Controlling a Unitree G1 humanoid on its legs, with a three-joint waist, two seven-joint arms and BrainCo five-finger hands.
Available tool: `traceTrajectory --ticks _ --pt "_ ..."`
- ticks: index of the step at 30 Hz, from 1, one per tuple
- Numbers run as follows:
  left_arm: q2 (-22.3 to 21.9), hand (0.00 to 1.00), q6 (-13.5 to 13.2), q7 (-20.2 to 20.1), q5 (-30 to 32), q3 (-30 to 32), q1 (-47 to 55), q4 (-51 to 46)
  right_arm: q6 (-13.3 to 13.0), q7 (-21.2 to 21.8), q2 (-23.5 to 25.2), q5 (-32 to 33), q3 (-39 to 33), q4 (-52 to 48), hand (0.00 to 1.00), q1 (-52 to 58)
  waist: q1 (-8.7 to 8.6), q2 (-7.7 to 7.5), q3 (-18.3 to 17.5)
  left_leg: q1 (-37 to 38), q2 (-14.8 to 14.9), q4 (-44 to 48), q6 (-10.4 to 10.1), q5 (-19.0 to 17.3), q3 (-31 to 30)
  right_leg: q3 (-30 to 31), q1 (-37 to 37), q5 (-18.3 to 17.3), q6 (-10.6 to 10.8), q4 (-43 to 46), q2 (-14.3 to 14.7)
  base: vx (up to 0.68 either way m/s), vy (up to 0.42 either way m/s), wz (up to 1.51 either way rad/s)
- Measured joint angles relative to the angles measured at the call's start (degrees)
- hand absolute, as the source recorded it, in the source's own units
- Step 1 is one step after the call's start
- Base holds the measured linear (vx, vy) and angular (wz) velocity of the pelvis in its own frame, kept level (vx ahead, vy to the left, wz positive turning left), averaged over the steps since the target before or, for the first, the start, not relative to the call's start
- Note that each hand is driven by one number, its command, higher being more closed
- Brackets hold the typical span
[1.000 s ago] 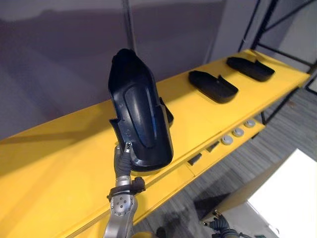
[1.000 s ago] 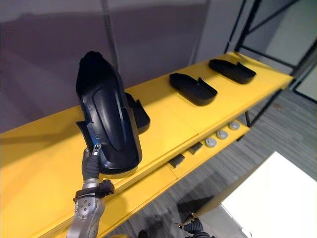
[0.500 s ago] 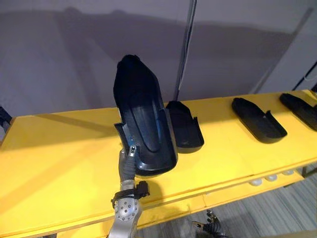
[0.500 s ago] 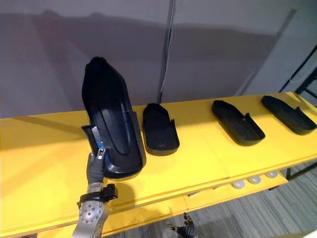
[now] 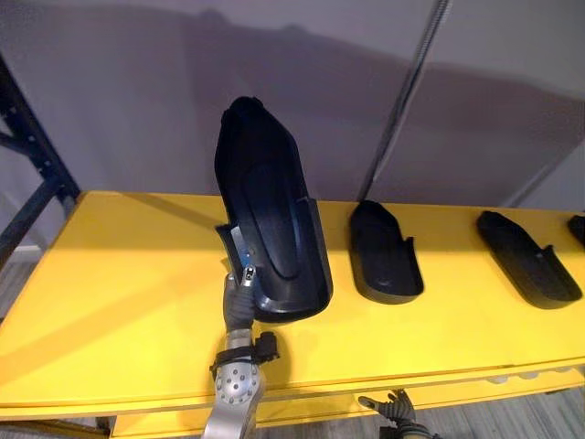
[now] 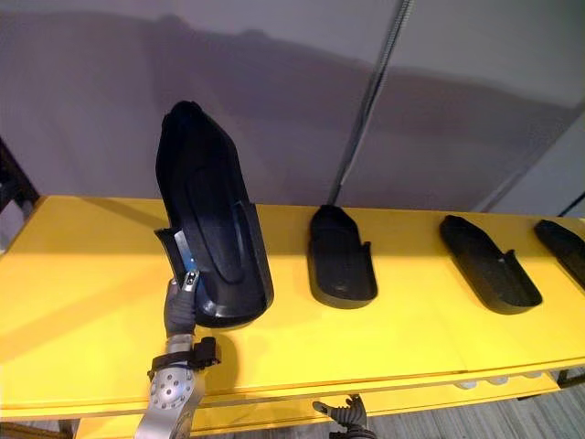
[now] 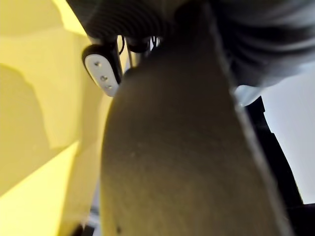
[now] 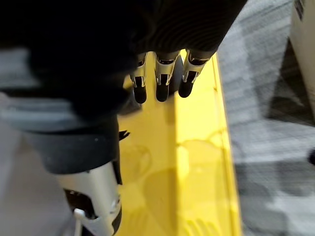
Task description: Walk over and take plastic housings, then place them on the shelf
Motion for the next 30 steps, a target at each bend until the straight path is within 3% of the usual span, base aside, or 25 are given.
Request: traceTrajectory --ticks 2,6,8,9,11,13,14,16,24,30 --pt "0.21 1.0 0.01 0.01 -0.25 -1.62 -0.17 0.69 0.06 -0.02 0.5 0.0 -0.01 0.52 0.0 -0.21 0.01 0.18 0.15 0.22 -0.49 -0.51 0.5 0.37 0.19 0.3 -0.66 1.82 0.36 0.82 -0.56 -0.09 0.204 0.02" --pt "0.83 1.0 0.0 -0.04 0.22 -4.29 -0.63 0.19 0.21 0.04 1.45 -0.1 0.52 0.42 0.0 0.01 1.34 0.34 0.27 0.24 -2.15 -1.15 1.0 0.84 3.32 0.78 -4.55 3.56 -0.98 4.53 -2.24 -0.13 0.164 -0.34" --pt "0.69 1.0 -0.06 -0.15 0.26 -4.4 -0.64 -0.24 0.5 0.19 1.49 -0.11 1.4 0.33 0.0 0.11 1.36 0.8 0.63 0.96 -2.87 -2.91 2.55 1.6 4.2 4.37 -6.71 0.66 1.75 8.82 -1.79 -0.17 0.106 -0.12" --pt "0.4 1.0 -0.02 -0.22 0.25 -4.36 -0.62 -0.23 0.57 0.28 1.44 -0.11 2.1 0.27 0.0 0.52 1.24 0.72 0.65 1.59 -3.69 -3.77 3.15 1.94 3.95 6.98 -7.48 -2.74 2.75 13.44 0.71 -0.13 -0.023 0.11" --pt "-0.11 1.0 -0.04 -0.36 0.26 -4.42 -0.55 -0.34 0.63 0.29 1.17 -0.11 2.4 0.16 0.0 1.25 1.54 0.65 0.58 2.34 -5.39 -4.36 3.57 1.72 3.93 7.58 -7.12 -7.19 1.79 15.33 3.35 -0.13 -0.027 0.13" --pt "-0.11 1.0 -0.05 -0.43 0.29 -4.31 -0.55 -0.76 0.64 0.28 1.05 -0.09 2.44 0.09 0.0 1.45 1.51 0.23 -0.1 2.07 -7.05 -4.75 3.39 1.82 3.96 7.86 -5.37 -10.39 -0.75 11.15 3.12 -0.09 -0.036 0.09" --pt "-0.11 1.0 -0.08 -0.53 0.77 -4.21 -0.58 -1.44 0.63 0.28 1.08 -0.09 2.76 -0.18 0.0 1.43 1.66 -0.14 -0.34 1.19 -7.85 -4.67 3.03 2.07 3.96 9.21 -4.11 -12.49 -0.49 6.62 2.81 -0.07 -0.087 0.14" --pt "-0.12 1.0 0.08 -1.12 1.21 -3.83 -0.45 -1.41 0.8 0.27 0.87 -0.04 2.84 -0.37 0.0 1.46 1.32 0.81 -0.4 0.58 -7.02 -5.59 2.5 3.42 3.32 8.94 -4.18 -11.35 -1.1 5.0 3.95 -0.06 -0.115 0.15" --pt "-0.37 1.0 0.27 -2.16 2.01 -0.59 -0.51 -2.32 1.0 0.02 1.23 -0.04 2.38 -1.8 0.0 1.6 1.39 0.52 -1.25 2.21 -4.09 -6.53 2.48 4.71 3.79 8.66 0.43 -5.81 -1.16 -2.68 6.57 0.08 -0.048 -0.07" --pt "0.06 1.0 3.04 -2.51 4.44 6.3 -1.24 -2.13 1.05 0.76 1.15 -0.17 2.35 -0.54 0.0 3.06 1.3 1.05 -3.23 5.55 -3.66 -10.71 2.57 5.8 4.91 9.8 1.01 -1.93 -1.16 -3.85 7.25 0.04 0.049 -0.12"
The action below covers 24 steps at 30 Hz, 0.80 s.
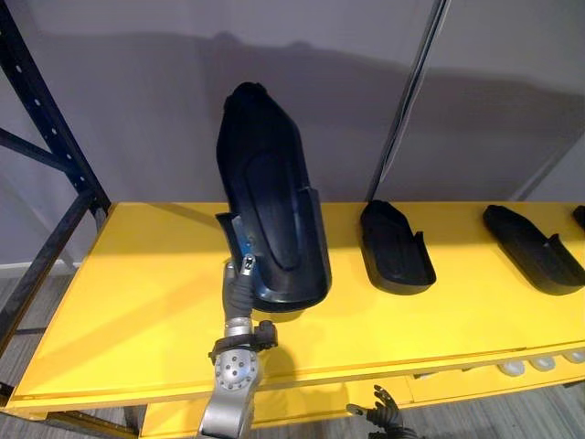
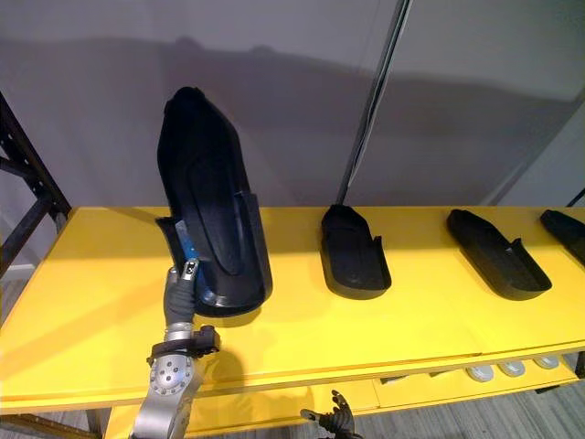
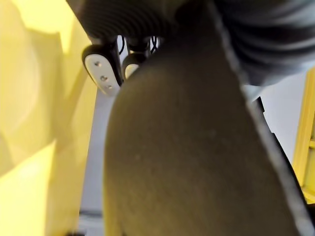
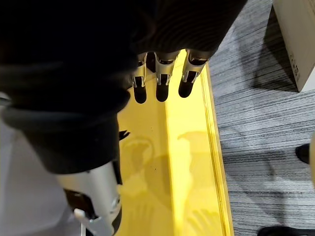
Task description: Walk over and take plastic housings, then place them on the shelf
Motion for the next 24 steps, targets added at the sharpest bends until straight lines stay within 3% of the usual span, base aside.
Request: traceTrajectory --ticks 8,14,16,18,23,24 --pt "7.03 1.0 5.89 -0.58 0.77 11.33 -9.63 16.06 0.38 3.15 -1.35 -0.13 -0.11 3.9 0.0 -0.05 -0.34 1.61 -0.35 6.06 -1.91 -16.34 0.36 10.58 -0.3 -0.1 -0.17 2.51 -0.63 -3.02 0.13 -0.09 0.016 0.0" --pt "10.17 1.0 9.44 -3.31 0.75 14.78 -14.29 27.71 0.64 5.11 -3.38 -0.11 -1.26 4.26 0.0 -1.53 -2.85 3.89 0.68 4.48 -2.64 -16.54 -1.24 10.97 -2.02 -0.3 -0.93 0.1 -0.48 -3.96 0.0 -0.23 -0.027 0.04" --pt "10.3 1.0 9.47 -3.74 0.77 15.19 -15.23 29.56 0.63 5.17 -3.21 -0.13 -1.28 4.45 0.0 -1.3 -2.41 3.4 0.37 4.0 -3.05 -14.83 -0.44 11.35 -1.97 -0.07 -1.68 0.39 -1.39 -4.42 -0.74 -0.1 0.011 -0.08" --pt "11.72 1.0 10.07 -4.2 0.8 16.44 -17.4 33.94 0.63 5.53 -3.73 -0.11 -1.21 4.31 0.0 -1.28 -2.53 4.29 -0.19 5.38 -2.68 -16.55 0.05 10.53 -3.37 1.5 -2.25 0.73 -1.84 -5.42 0.48 0.03 0.011 -0.25" --pt "14.33 1.0 10.97 -5.06 1.97 18.17 -21.75 38.79 0.63 6.02 -3.46 -0.12 -1.47 5.4 0.0 -1.52 -3.02 3.0 -0.03 4.89 -3.71 -16.52 0.3 10.35 -3.37 2.99 -2.1 0.77 -1.78 -6.56 0.25 0.0 0.061 -0.03" --pt "14.52 0.0 11.33 -4.98 2.06 18.75 -22.69 40.09 0.63 6.25 -3.45 -0.12 -1.85 5.6 0.0 -1.68 -3.03 3.08 0.04 4.9 -4.23 -16.52 0.43 10.25 -3.48 3.04 -2.08 0.82 -1.7 -6.53 -0.18 0.02 0.055 0.08"
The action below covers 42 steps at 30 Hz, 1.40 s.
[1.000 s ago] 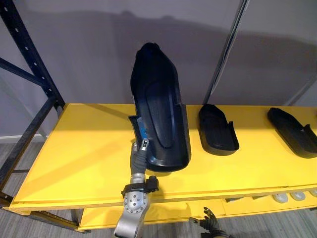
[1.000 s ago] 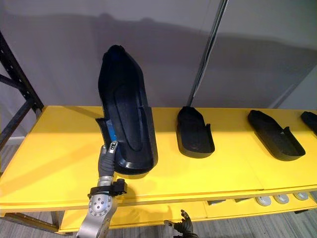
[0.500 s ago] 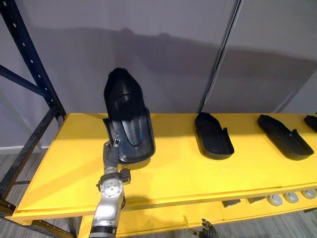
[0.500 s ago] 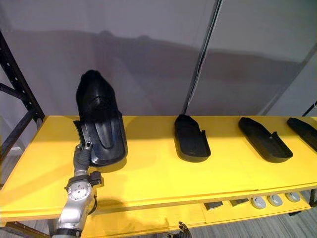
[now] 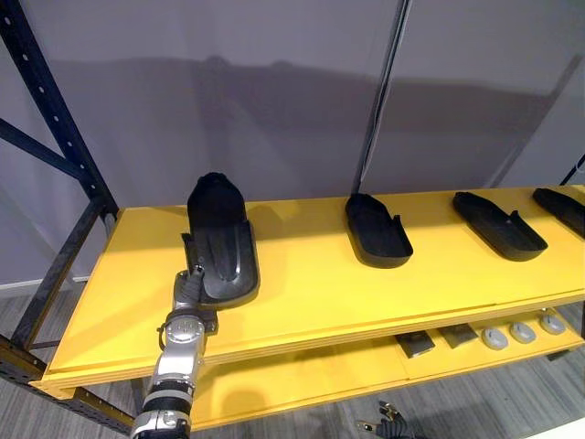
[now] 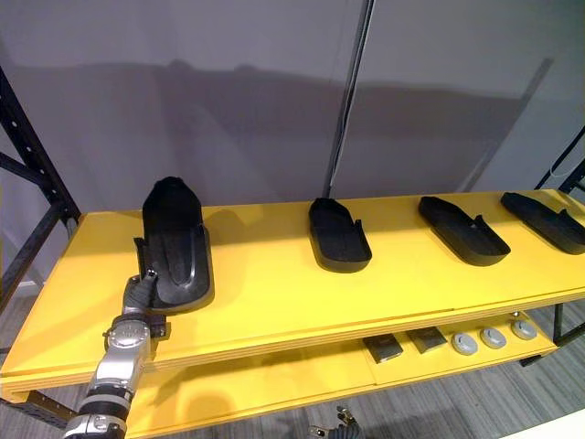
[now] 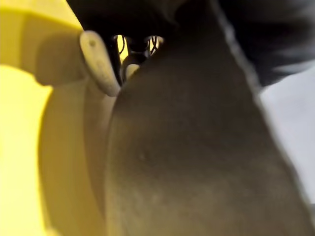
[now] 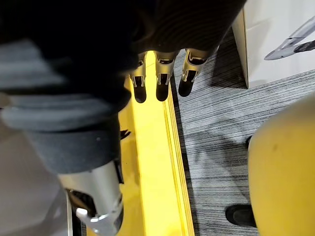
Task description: Walk over and take plastic housings, then place them on the shelf
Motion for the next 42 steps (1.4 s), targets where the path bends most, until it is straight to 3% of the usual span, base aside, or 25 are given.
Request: traceTrajectory --ticks 6,16,26,32,42 --pt "1.39 0.0 0.42 0.65 1.29 0.67 -2.23 2.04 -0.01 0.02 0.18 0.0 -0.49 2.23 0.0 -1.69 0.08 -0.62 1.07 1.37 -1.16 0.02 0.38 -0.42 -1.36 -0.16 1.86 0.86 0.64 -0.02 -0.73 0.05 0.01 0.13" --pt "1.44 0.0 0.74 2.14 2.88 1.64 -4.63 1.87 0.02 0.06 0.29 0.0 -0.63 4.08 0.0 -3.65 0.19 -0.99 2.82 2.18 -0.46 0.05 -0.13 -0.79 -1.77 -0.34 3.53 0.85 0.72 -1.39 0.25 0.03 -0.044 0.01" --pt "1.42 0.0 0.65 -2.81 1.57 1.35 -4.49 -1.9 0.03 0.62 0.22 -0.11 -0.63 4.48 0.0 -4.62 0.21 -1.21 4.53 2.77 -0.21 0.01 -0.31 -0.94 -1.77 -0.34 4.09 0.83 0.72 -1.47 0.35 -0.03 -0.023 -0.01" --pt "0.67 0.0 0.11 -2.72 -0.27 0.94 -0.72 -8.18 0.05 1.23 0.28 -1.23 -0.63 4.35 0.0 -4.77 0.31 -1.8 4.98 2.85 -0.31 0.01 -0.17 -1.04 -1.76 -0.39 4.12 0.81 0.76 -1.49 0.1 -0.03 -0.005 0.0" --pt "-4.42 0.0 -2.12 -1.7 -1.3 -0.91 8.13 -21.25 0.24 1.23 0.73 -2.48 -1.66 4.4 0.0 -4.54 1.48 -1.87 5.03 2.81 -0.55 0.0 -0.11 -1.09 -3.08 -1.71 5.02 0.66 0.99 -2.1 -0.08 -0.01 -0.017 0.07"
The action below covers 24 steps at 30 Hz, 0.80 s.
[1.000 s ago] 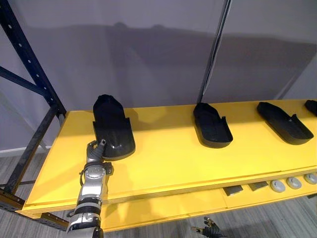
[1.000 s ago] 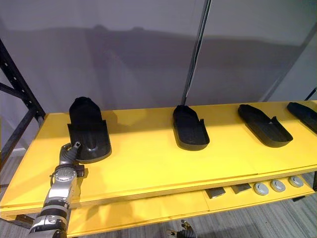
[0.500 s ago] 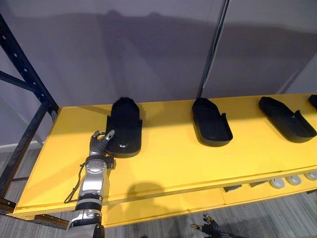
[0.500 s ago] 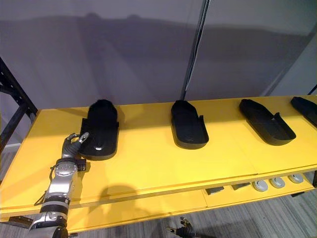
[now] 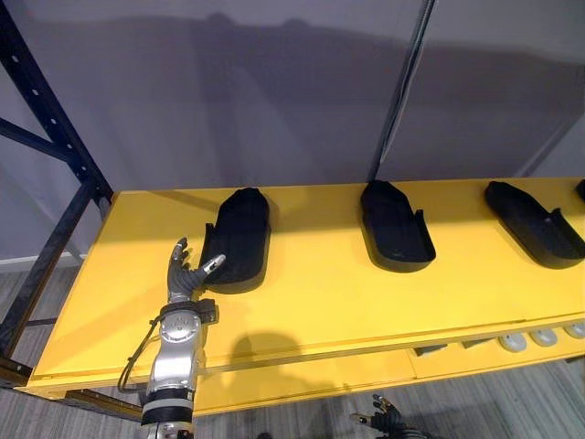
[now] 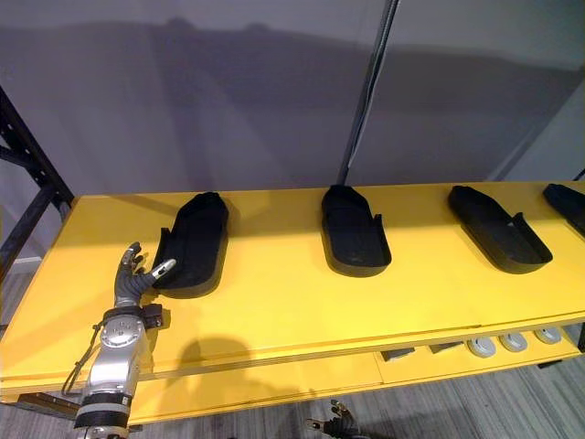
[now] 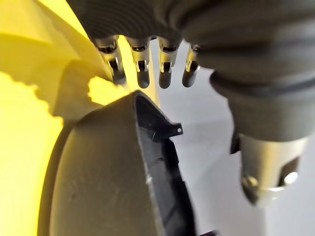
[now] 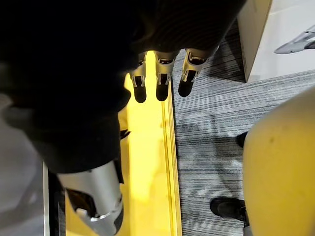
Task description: Walk over and take plastic housings, then place them on the shelf
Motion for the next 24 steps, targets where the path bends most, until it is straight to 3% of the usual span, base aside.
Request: traceTrajectory --ticks 5,6,13,22,24 --pt "-3.1 0.0 -2.39 1.96 0.35 -2.49 4.0 -11.6 0.22 -0.07 0.04 0.02 -0.01 -0.15 0.0 0.25 0.44 -0.02 -0.13 -0.66 0.2 0.02 -0.02 0.01 -0.13 0.12 -0.51 0.03 -0.04 0.56 0.02 0.0 -0.005 0.01" --pt "-3.55 1.0 -3.86 2.4 1.69 -4.52 4.73 -15.63 0.19 -0.14 0.02 0.04 0.01 -0.27 0.0 0.39 0.57 -0.05 -0.33 -1.16 0.33 0.05 -0.03 0.17 -0.14 0.19 -1.14 0.08 -0.05 1.15 0.12 0.0 0.0 0.0" --pt "-6.04 1.0 -8.69 1.31 4.68 -14.15 11.67 -26.2 0.07 -0.66 -0.02 0.07 0.6 -2.51 0.0 2.65 1.5 0.23 -1.88 -1.13 1.08 0.03 -0.23 -0.35 0.03 1.42 -2.24 0.44 -0.37 3.04 0.76 -0.04 -0.008 -0.03" --pt "-8.15 1.0 -8.99 -3.44 4.57 -20.71 19.32 -20.91 0.02 -1.46 -0.04 0.27 2.44 -3.87 0.0 3.97 1.62 0.56 -3.28 -2.47 2.86 0.02 -0.19 -0.42 0.13 1.54 -3.45 1.34 -0.81 3.01 2.41 -0.08 -0.037 -0.01" --pt "-8.26 1.0 -8.86 -3.41 4.85 -21.64 19.55 -16.88 -0.05 -1.83 0.03 0.28 2.38 -5.01 0.0 4.61 1.59 1.16 -3.5 -1.94 3.24 -0.01 -1.24 0.39 0.56 1.47 -3.14 1.28 -0.73 2.95 2.67 -0.07 -0.039 -0.03"
